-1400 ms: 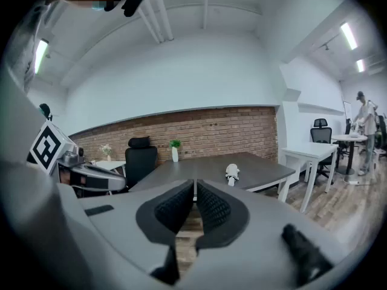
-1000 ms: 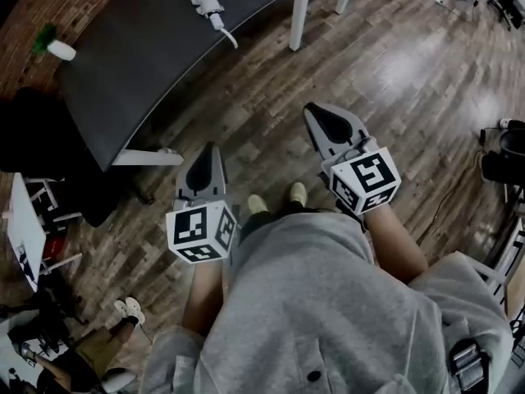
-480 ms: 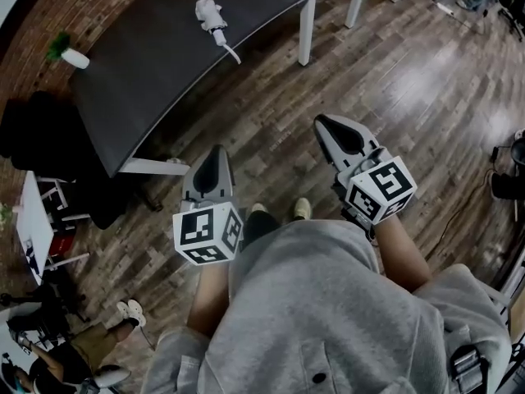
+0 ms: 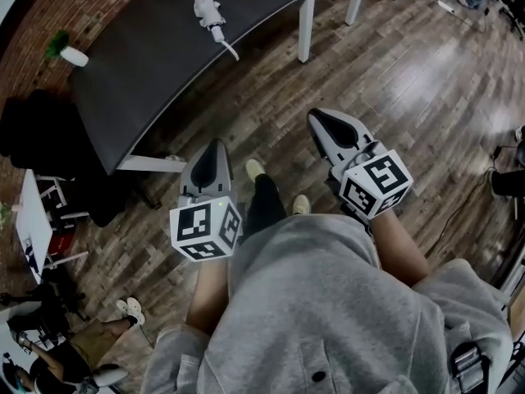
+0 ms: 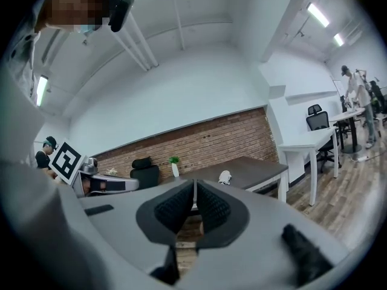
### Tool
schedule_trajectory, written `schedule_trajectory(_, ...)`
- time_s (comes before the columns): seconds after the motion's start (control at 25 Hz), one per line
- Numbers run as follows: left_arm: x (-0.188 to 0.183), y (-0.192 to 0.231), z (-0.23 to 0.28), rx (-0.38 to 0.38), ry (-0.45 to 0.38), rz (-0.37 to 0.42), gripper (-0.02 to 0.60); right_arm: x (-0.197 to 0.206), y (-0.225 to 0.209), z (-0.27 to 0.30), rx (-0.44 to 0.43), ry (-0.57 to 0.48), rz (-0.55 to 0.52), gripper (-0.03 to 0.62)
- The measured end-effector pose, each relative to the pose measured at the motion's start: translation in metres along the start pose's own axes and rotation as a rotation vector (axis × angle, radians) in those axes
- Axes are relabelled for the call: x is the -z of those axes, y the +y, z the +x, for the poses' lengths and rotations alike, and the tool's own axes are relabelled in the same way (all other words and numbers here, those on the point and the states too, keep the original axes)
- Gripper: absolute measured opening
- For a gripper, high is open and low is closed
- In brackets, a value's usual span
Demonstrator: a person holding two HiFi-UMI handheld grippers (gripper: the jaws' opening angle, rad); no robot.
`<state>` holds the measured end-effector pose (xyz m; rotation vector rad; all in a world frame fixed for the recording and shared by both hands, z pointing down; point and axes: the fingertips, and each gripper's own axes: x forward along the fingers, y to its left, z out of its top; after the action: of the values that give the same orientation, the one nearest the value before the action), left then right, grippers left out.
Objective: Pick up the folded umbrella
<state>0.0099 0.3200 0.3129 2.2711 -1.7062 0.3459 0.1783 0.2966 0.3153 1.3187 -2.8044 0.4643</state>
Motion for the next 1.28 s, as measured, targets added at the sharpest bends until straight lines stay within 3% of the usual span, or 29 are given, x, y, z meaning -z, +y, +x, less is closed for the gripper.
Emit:
schedule_trajectory(0.68, -0.002, 0.027, 0.044, -0.002, 0.016, -0.011, 0.015, -0.008, -0.030, 0.036, 0.078, 0.032, -0.070, 0.032)
schedule_trajectory(1.28, -0.017, 0.102, 0.124, -0.022, 0.066, -0.052, 0.015, -0.014, -0.057, 0.152, 0.068, 0.092, -0.062, 0.032)
